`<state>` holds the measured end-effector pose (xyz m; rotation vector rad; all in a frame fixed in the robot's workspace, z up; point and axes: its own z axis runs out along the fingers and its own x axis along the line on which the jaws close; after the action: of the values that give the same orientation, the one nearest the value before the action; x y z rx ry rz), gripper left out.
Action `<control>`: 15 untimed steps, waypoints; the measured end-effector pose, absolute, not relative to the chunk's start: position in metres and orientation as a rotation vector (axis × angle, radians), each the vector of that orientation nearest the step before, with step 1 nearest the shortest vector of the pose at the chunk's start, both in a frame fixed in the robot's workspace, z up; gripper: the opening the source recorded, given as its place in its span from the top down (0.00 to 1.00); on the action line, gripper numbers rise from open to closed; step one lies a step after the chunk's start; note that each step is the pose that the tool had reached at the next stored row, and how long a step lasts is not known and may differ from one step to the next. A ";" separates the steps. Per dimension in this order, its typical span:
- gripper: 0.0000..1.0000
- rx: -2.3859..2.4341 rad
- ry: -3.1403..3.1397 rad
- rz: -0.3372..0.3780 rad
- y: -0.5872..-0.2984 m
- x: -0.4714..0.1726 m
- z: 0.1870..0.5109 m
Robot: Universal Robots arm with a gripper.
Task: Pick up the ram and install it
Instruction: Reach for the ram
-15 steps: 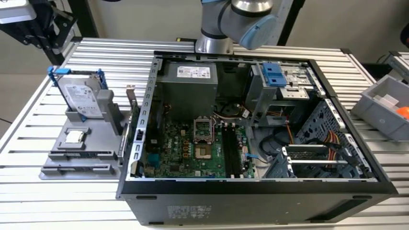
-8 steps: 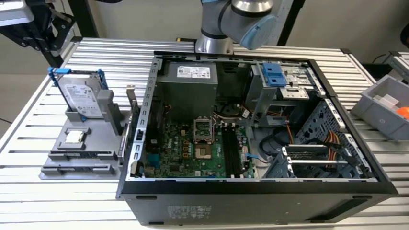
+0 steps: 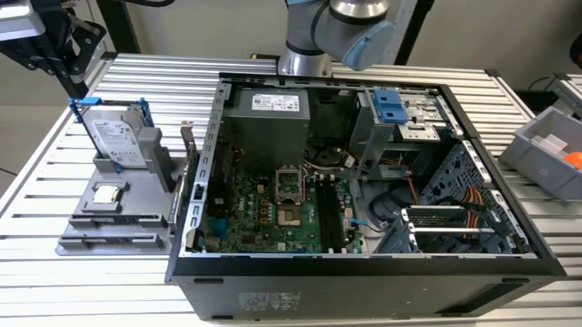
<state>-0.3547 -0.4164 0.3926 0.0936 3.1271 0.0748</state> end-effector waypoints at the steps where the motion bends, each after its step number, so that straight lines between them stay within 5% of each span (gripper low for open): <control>1: 1.00 0.094 3.127 0.075 -0.417 -0.355 0.393; 15: 1.00 0.076 3.128 0.075 -0.426 -0.356 0.393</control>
<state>-0.3555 -0.4261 0.3925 0.0765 3.1278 0.0750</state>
